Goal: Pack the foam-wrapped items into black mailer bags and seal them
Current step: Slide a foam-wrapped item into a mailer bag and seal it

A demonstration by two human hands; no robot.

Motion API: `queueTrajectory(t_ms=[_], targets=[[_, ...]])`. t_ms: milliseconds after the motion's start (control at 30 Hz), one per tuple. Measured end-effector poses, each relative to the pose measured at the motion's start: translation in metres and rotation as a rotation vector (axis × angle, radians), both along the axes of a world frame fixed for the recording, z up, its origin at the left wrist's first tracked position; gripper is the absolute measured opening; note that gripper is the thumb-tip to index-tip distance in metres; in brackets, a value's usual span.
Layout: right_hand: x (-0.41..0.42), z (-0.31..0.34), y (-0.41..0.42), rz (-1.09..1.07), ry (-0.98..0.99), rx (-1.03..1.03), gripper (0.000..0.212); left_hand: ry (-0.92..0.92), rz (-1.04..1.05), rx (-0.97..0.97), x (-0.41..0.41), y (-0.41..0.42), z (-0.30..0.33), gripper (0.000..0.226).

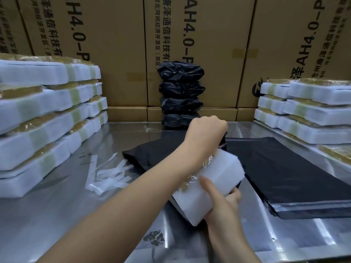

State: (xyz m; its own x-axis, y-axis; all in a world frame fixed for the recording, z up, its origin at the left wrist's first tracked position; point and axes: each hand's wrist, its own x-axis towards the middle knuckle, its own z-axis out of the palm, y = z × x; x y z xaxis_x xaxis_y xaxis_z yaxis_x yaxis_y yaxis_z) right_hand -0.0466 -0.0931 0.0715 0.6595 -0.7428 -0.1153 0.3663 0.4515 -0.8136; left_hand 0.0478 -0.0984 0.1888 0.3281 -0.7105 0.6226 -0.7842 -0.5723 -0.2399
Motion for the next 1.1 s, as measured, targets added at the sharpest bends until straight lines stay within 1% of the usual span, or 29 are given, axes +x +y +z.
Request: queueTrajectory(t_ms=[67,133,167,200,233,267,300,333,367,433,467,533,600,633,667,733,800,833,900,967,1033,1100], targets=[[0.002,0.000,0.000,-0.003,0.046,-0.008,0.070,-0.016,-0.086,0.039,-0.014,0.000,-0.010,0.013],[0.002,0.003,-0.006,0.001,0.098,-0.005,0.062,-0.073,-0.130,0.115,-0.028,0.009,-0.021,0.031],[0.002,0.005,-0.009,0.006,0.094,0.001,0.055,-0.108,-0.141,0.095,-0.032,0.016,-0.025,0.035],[0.002,0.007,-0.011,0.008,0.065,0.027,0.050,-0.089,-0.119,0.081,-0.033,0.024,-0.026,0.028],[0.002,0.008,-0.014,0.008,0.020,0.067,0.050,-0.044,-0.106,0.081,-0.030,0.031,-0.028,0.016],[0.002,0.009,-0.016,0.003,-0.022,0.107,0.053,-0.008,-0.096,0.048,-0.024,0.035,-0.031,0.017],[0.001,0.010,-0.018,-0.004,-0.052,0.139,0.057,0.012,-0.082,0.003,-0.019,0.040,-0.031,0.027],[0.000,0.010,-0.019,0.003,-0.073,0.155,0.056,0.025,-0.049,-0.026,-0.014,0.046,-0.030,0.033],[0.000,0.010,-0.021,0.027,-0.086,0.155,0.052,0.028,-0.020,-0.047,-0.009,0.049,-0.030,0.034],[0.002,0.008,-0.024,0.067,-0.092,0.152,0.045,0.012,0.031,0.007,-0.007,0.054,-0.029,0.023],[0.005,0.009,-0.026,0.076,-0.097,0.171,0.044,-0.001,0.023,0.052,-0.008,0.054,-0.029,0.017],[0.011,0.011,-0.027,0.090,-0.147,0.241,0.043,-0.038,-0.040,0.122,-0.017,0.054,-0.032,0.015],[0.017,0.014,-0.026,0.156,-0.226,0.341,0.034,-0.095,-0.071,0.156,-0.033,0.056,-0.033,0.017],[0.019,0.015,-0.026,0.200,-0.261,0.394,0.029,-0.080,-0.069,0.144,-0.041,0.059,-0.032,0.018],[0.021,0.016,-0.027,0.222,-0.288,0.438,0.029,-0.077,-0.086,0.094,-0.044,0.061,-0.031,0.023],[0.023,0.019,-0.030,0.219,-0.329,0.504,0.037,-0.055,-0.067,0.072,-0.042,0.065,-0.037,0.030],[0.026,0.022,-0.033,0.210,-0.348,0.520,0.041,-0.006,-0.009,0.027,-0.031,0.072,-0.041,0.053],[0.026,0.023,-0.034,0.207,-0.333,0.503,0.040,0.019,0.070,0.025,-0.026,0.076,-0.040,0.058],[0.025,0.020,-0.037,0.190,-0.299,0.488,0.036,0.035,0.210,0.002,-0.019,0.083,-0.039,0.052],[0.024,0.016,-0.041,0.170,-0.289,0.506,0.030,0.057,0.274,-0.002,-0.006,0.086,-0.046,0.049],[0.025,0.013,-0.044,0.137,-0.274,0.540,0.030,0.052,0.208,-0.050,0.008,0.087,-0.062,0.054],[0.029,0.012,-0.044,0.129,-0.263,0.553,0.039,0.071,0.105,-0.044,0.009,0.091,-0.072,0.061]])
